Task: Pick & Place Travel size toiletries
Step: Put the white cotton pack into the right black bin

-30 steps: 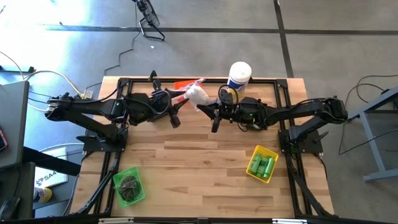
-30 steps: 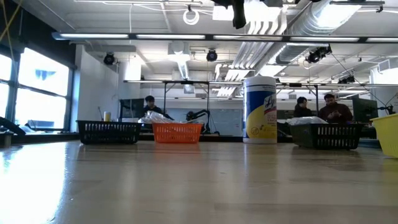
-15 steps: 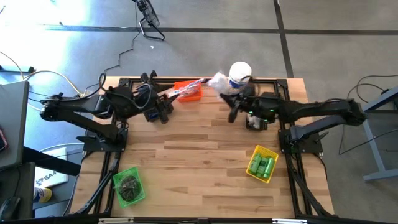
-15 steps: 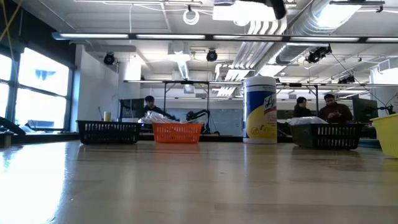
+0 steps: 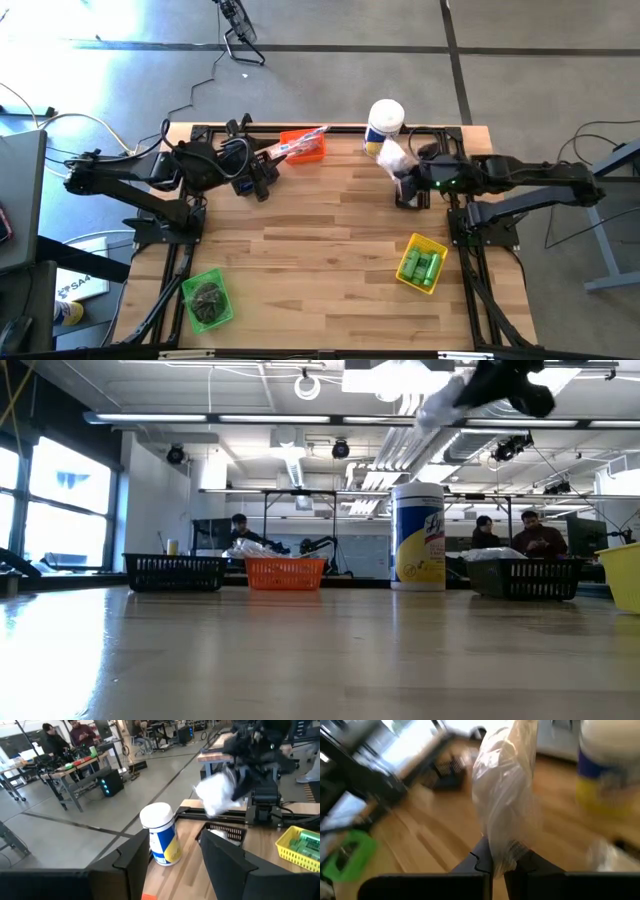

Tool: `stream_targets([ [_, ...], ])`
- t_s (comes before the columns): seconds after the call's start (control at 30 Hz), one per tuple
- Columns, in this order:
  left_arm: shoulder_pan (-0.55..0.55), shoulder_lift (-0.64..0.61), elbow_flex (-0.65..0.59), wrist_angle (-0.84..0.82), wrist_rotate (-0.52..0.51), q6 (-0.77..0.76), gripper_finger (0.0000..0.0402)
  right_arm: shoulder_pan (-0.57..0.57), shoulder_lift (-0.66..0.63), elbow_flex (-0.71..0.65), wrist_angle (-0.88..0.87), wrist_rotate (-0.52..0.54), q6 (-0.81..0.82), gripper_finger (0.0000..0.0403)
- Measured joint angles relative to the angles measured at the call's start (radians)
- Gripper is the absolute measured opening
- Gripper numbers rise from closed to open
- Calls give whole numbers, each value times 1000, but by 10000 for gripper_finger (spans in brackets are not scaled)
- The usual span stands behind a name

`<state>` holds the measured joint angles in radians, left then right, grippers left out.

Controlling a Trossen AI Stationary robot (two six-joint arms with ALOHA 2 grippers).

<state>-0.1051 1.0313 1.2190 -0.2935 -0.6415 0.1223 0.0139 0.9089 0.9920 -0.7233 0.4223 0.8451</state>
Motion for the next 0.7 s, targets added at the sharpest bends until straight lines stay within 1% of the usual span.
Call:
stream_targets([
  [0.17,0,0,0,1,-1,0,172,-1,20,0,-236,-140,118,13],
  [0.37,0,0,0,-1,-1,-2,172,-1,65,0,-441,-280,174,13],
  [0.53,0,0,0,-2,-1,-17,172,-2,103,0,-576,-345,203,13],
  [0.7,0,0,0,-2,-2,-23,172,-22,156,0,-685,-354,260,13],
])
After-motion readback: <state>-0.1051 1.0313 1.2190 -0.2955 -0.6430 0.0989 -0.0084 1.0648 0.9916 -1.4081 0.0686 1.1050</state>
